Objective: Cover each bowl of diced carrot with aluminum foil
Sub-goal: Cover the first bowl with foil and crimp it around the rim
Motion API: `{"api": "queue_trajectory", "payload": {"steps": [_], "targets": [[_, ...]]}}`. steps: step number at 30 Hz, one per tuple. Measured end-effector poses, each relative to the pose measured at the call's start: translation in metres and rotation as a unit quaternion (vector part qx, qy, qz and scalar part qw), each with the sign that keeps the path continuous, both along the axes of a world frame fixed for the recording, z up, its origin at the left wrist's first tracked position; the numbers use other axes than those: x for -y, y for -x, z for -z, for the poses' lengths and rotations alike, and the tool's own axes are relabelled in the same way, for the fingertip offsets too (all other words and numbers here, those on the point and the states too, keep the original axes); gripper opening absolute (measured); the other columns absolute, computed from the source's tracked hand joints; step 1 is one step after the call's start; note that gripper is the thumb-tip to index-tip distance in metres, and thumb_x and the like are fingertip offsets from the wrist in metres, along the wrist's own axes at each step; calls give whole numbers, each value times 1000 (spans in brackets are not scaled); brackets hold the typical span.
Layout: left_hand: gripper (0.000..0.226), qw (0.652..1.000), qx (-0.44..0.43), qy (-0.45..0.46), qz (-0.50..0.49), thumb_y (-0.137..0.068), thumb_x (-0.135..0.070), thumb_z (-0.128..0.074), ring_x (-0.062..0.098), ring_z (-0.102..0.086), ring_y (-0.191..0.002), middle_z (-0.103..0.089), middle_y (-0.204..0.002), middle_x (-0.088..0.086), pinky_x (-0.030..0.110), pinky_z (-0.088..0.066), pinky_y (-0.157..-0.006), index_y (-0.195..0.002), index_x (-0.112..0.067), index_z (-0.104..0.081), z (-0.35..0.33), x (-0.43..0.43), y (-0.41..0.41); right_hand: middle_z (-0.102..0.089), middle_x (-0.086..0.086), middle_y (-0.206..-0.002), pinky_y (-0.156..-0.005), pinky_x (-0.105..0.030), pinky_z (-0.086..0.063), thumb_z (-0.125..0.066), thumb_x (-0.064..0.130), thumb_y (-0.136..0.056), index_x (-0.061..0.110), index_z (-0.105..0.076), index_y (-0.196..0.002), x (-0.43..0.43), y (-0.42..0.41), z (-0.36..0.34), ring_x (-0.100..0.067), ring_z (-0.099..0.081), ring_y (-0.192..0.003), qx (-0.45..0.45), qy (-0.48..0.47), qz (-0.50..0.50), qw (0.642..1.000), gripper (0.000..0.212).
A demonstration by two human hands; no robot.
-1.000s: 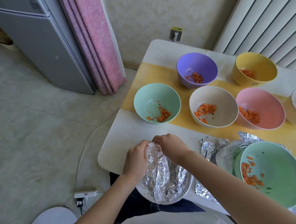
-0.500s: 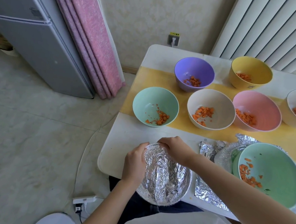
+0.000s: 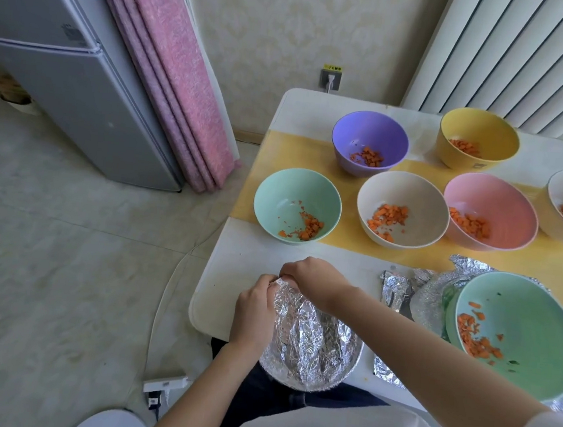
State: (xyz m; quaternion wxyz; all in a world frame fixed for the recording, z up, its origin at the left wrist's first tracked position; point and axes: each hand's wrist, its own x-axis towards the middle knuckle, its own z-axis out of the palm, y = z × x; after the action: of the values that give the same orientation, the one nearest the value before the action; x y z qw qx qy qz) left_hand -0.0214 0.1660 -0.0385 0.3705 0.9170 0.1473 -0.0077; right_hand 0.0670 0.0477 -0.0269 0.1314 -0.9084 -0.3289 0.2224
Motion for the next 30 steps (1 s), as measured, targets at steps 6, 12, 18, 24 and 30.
{"api": "queue_trajectory", "payload": {"steps": [6, 12, 18, 24, 30], "targets": [[22, 1000, 14, 18, -6, -97, -15, -46, 25, -62, -88, -68, -98, 9, 23, -40, -68, -114, -9, -59, 1, 4, 2, -67, -7, -105, -80, -34, -44, -43, 19, -99, 17, -61, -119, 11, 4, -2, -26, -60, -97, -19, -69, 29, 997, 27], [30, 999, 14, 17, -23, -97, -16, -47, 28, -63, -101, -67, -112, 12, 31, -46, -85, -124, -7, -58, 3, 4, 0, -68, -7, -110, -82, -36, -47, -45, 2, -92, 19, -62, -118, 17, 1, 1, -28, -61, -101, -18, -68, 47, 996, 36], [32, 998, 24, 17, -53, -97, -15, -46, 26, -63, -102, -66, -114, 12, 31, -47, -88, -126, -7, -57, 2, 4, 6, -64, -8, -118, -90, -30, -42, -43, 2, -94, 13, -59, -121, 22, 0, 3, -25, -58, -108, -32, -95, 56, 993, 33], [32, 997, 0, -1, -83, -100, -21, -37, 23, -59, -100, -64, -114, 5, 24, -39, -73, -127, -17, -53, 0, 6, 8, -66, -6, -117, -94, -31, -42, -41, 1, -95, 14, -61, -120, 29, -5, 8, -24, -59, -109, -36, -101, 106, 989, 34], [26, 999, 28, 5, -21, -98, -18, -44, 16, -59, -100, -65, -113, -1, 16, -37, -78, -118, -14, -61, 0, 4, -7, -66, -7, -116, -91, -31, -42, -41, 11, -99, 13, -59, -121, 30, -4, 8, -25, -59, -107, -48, -108, 104, 987, 29]]}}
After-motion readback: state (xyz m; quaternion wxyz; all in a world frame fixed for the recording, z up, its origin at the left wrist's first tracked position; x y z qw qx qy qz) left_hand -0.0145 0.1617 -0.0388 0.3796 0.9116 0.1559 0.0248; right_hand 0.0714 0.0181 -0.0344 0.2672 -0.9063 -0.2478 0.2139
